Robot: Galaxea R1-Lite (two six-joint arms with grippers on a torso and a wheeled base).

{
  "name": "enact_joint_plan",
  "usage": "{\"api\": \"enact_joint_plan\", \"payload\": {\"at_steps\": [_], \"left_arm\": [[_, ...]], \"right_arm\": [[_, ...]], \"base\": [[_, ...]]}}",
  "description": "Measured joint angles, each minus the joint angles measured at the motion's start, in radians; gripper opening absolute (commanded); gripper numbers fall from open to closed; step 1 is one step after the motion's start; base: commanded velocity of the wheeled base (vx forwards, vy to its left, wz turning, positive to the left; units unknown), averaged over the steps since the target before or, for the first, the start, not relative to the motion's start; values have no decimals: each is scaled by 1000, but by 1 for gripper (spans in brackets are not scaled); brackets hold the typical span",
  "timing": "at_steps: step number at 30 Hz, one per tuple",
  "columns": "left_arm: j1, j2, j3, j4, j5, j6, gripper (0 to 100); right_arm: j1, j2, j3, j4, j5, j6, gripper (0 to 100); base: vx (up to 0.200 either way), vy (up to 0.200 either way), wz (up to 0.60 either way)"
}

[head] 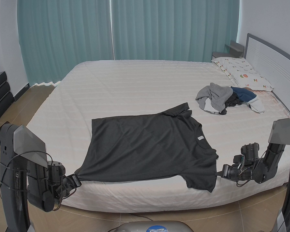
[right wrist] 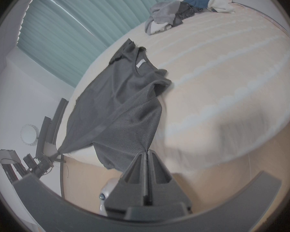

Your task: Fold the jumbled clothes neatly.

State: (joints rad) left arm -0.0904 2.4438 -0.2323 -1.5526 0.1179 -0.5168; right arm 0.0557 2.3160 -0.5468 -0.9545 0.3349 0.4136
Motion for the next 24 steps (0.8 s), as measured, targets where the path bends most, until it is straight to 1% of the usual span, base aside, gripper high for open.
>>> {"api": "enact_joint_plan", "payload": {"at_steps": [3,5,7,9,11,16,22,24], "left_arm": [[4,-16,3,0,1,3,0],[8,-24,6,0,2,11,0],[16,-31,11,0,3,36,0],[26,-39,24,0,3,79,0],[38,-48,44,0,3,114,0],[52,-65,68,0,5,137,0],[69,-73,87,-1,6,181,0],[72,-74,99,-1,6,196,0]], "right_arm": [[-8,-36,13,89,0,-36,0],[-11,-57,22,164,-1,-93,0],[-14,-72,31,208,-2,-146,0],[-16,-83,42,231,-3,-174,0],[-10,-93,56,240,-8,-184,0],[26,-103,85,247,-34,-190,0],[75,-106,114,254,-121,-193,0],[83,-106,120,265,-133,-200,0]], "base": [[0,0,0],[0,0,0],[0,0,0],[0,0,0],[0,0,0],[0,0,0],[0,0,0],[0,0,0]]}}
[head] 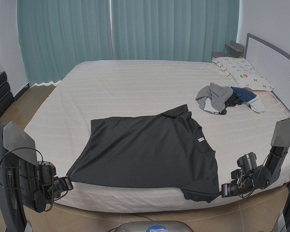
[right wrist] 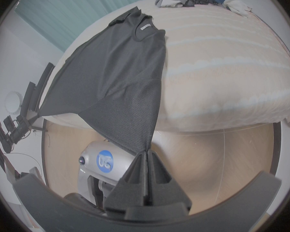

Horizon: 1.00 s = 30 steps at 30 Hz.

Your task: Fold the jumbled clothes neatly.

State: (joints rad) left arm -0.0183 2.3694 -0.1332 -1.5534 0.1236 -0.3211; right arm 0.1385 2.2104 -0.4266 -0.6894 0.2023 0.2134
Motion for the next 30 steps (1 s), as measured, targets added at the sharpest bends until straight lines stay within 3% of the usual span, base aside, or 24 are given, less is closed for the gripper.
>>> {"api": "enact_joint_plan", "payload": {"at_steps": [17,18,26,30], "left_arm": [[-10,16,20,0,-2,22,0],[-15,19,20,0,-3,21,100],[-52,41,20,0,-5,-6,100],[-56,32,6,1,-10,-14,100]], "right_arm": [[-13,6,-25,46,-10,-31,0],[-14,7,-26,46,-10,-31,100],[-18,4,-34,45,9,-16,100],[-30,-14,-53,46,71,38,100]], "base": [[0,0,0],[0,0,0],[0,0,0],[0,0,0]]}}
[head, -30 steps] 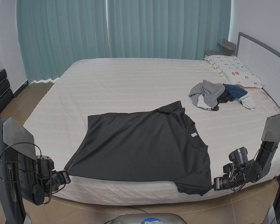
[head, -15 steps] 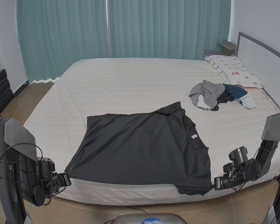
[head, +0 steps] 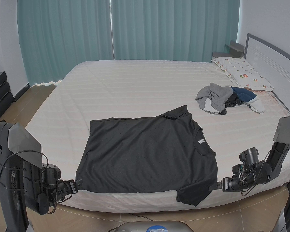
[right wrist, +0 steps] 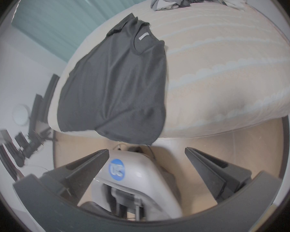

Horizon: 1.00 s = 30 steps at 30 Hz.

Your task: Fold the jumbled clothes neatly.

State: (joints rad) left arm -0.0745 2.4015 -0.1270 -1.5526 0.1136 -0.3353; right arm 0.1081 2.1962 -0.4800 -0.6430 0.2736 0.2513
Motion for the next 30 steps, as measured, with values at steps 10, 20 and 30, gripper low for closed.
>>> {"api": "enact_joint_plan", "payload": {"at_steps": [10,20,30], "left_arm": [[4,-75,-77,0,-8,-157,100],[14,-112,-116,0,-84,-257,100],[25,-108,-127,0,-111,-296,100]], "right_arm": [[-17,-10,-112,-9,166,276,100],[-15,20,-135,-244,183,470,100],[-4,53,-98,-300,181,482,100]], "base": [[0,0,0],[0,120,0],[0,0,0]]}}
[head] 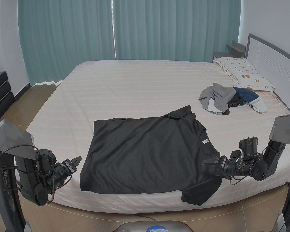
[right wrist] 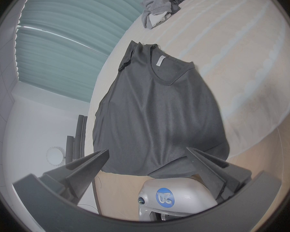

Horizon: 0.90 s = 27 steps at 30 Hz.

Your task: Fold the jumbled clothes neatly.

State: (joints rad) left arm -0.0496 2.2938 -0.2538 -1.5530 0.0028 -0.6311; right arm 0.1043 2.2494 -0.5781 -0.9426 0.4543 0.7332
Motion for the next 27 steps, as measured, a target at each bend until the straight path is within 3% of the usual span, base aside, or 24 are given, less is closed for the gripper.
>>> {"api": "enact_joint_plan", "payload": {"at_steps": [5,8,23,27], "left_arm": [[0,1,-13,0,1,-97,100],[-1,0,-37,0,-1,-147,100],[-37,11,-111,0,-4,-161,100],[-37,13,-137,0,2,-175,100]], "right_arm": [[0,4,2,0,1,-1,100],[-1,5,2,0,0,-1,100],[0,6,2,0,0,-1,100],[0,6,2,-1,0,1,100]], "base": [[0,0,0],[200,0,0],[200,0,0],[0,0,0]]}}
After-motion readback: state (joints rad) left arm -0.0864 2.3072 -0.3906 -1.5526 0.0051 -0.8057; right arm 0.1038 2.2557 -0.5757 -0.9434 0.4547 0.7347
